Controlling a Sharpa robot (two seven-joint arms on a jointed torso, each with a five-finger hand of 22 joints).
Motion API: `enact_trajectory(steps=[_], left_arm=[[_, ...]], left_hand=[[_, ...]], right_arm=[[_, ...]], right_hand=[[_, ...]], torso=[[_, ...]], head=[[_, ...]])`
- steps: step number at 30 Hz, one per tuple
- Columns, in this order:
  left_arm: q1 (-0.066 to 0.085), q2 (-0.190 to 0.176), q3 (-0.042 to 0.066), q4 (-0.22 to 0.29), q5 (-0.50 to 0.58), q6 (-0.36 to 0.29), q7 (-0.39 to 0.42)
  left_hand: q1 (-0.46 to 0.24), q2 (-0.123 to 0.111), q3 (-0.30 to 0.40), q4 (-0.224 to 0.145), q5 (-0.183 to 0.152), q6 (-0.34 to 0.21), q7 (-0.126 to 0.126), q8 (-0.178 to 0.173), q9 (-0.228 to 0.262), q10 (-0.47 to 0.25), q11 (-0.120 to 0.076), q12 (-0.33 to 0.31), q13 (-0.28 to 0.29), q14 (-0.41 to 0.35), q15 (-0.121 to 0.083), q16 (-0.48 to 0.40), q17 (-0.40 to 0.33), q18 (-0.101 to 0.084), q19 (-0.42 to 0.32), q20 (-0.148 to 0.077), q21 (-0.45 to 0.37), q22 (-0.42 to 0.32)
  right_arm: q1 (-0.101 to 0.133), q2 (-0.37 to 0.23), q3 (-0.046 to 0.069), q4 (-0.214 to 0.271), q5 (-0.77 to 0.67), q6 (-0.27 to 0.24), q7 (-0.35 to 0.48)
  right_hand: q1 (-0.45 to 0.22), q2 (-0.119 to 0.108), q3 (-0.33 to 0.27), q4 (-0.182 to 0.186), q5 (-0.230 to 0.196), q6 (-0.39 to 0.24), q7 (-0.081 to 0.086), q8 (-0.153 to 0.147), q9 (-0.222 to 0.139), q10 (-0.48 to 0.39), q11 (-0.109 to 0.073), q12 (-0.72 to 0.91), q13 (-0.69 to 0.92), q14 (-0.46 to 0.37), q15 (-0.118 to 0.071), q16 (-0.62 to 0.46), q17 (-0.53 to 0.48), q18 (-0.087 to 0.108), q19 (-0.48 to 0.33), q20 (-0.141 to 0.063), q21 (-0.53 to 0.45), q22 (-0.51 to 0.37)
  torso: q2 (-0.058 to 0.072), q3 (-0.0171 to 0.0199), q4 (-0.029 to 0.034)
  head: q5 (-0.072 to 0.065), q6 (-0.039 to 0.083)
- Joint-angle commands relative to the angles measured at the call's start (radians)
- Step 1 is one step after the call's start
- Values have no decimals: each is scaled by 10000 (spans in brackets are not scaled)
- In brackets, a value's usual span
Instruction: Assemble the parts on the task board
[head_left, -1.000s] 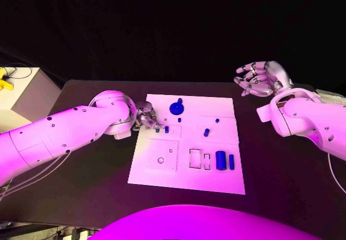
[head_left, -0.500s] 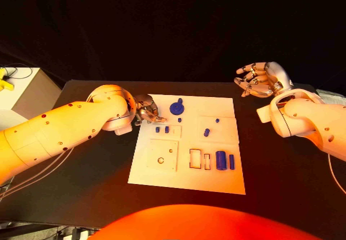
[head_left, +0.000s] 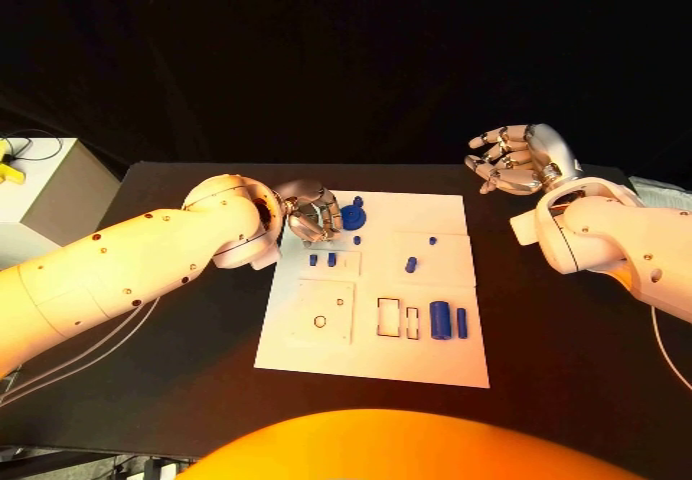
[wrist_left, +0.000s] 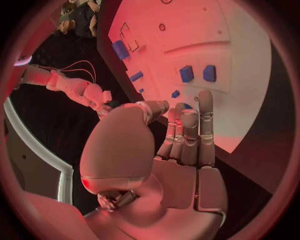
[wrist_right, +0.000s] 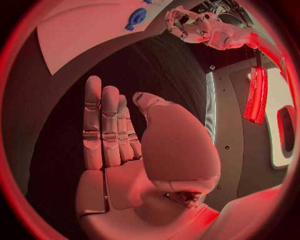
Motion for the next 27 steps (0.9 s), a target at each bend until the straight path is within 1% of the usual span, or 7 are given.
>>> enact_trajectory(steps=[1,5,6,10,14,19,27], left_arm=[[-4,128,-172,-114,-1258,-1818,2496],[-4,258,-440,-302,-2085,-2390,3154],[-3,310,-537,-390,-2388,-2537,3279],[-1,502,-725,-642,-3062,-2700,3412],[12,809,-909,-963,-3755,-2713,3360],[66,1091,-1031,-1287,-4381,-2417,3094],[175,1316,-1188,-1570,-4802,-1889,2769]], left_hand=[[315,-170,-180,-330,-53,-22,183,-418,-498,-171,79,-574,-460,-579,63,-497,-755,145,-176,51,-81,-40],[422,-259,-472,-526,-45,263,175,-841,-1091,-83,93,-1113,-964,-410,76,-284,-628,151,-211,67,59,41],[399,-301,-553,-535,-43,381,169,-930,-1225,-104,111,-1258,-1086,-436,84,-277,-676,148,-233,79,70,48],[414,-381,-786,-591,-39,471,-1,-1308,-1660,-121,56,-1577,-1402,-143,51,116,-340,156,-189,71,164,87],[458,-395,-889,-638,-35,752,-86,-1504,-1933,-118,7,-1741,-1598,154,-3,502,-3,154,-109,54,296,149],[482,-428,-953,-679,-24,951,-228,-1658,-2129,-127,-53,-1856,-1743,439,-88,854,341,155,-42,21,427,214],[440,-470,-996,-678,-25,1171,-280,-1880,-2342,-98,-62,-1978,-1893,684,-101,1188,627,145,0,17,571,293]], right_arm=[[-5,16,3,-6,-6,55,96],[-5,18,3,-12,-6,43,97],[-5,17,3,-11,-6,38,97],[-5,17,3,-4,-6,28,100],[-5,28,3,-4,-6,23,104],[-5,37,3,-2,-7,21,101],[-5,39,4,9,-7,17,97]], right_hand=[[-100,2,-23,30,27,14,62,47,14,-51,-3,-49,-14,65,28,-39,11,106,61,1,-44,-20],[-97,1,-22,26,28,13,62,48,14,-54,-3,-50,-15,64,28,-44,12,106,61,1,-47,-23],[-94,-1,-21,22,29,12,62,48,14,-58,-3,-51,-17,64,28,-49,13,106,61,2,-51,-27],[-90,-4,-19,16,31,9,62,48,15,-63,-2,-53,-20,62,28,-57,15,106,62,2,-56,-33],[-89,-4,-19,15,31,9,62,48,15,-64,-2,-53,-21,62,28,-58,15,107,62,2,-57,-33],[-85,-8,-18,10,32,6,63,48,15,-69,-1,-55,-24,60,28,-65,16,107,62,3,-62,-39],[-85,-8,-18,10,32,6,63,48,15,-69,-1,-55,-24,60,28,-65,16,107,62,3,-62,-39]], torso=[[11,0,-9],[11,-12,-6],[9,-17,1],[18,-20,2],[16,-35,5],[20,-26,-10],[26,-26,6]], head=[[-42,2],[-86,2],[-91,2],[-118,2],[-133,2],[-128,6],[-160,12]])
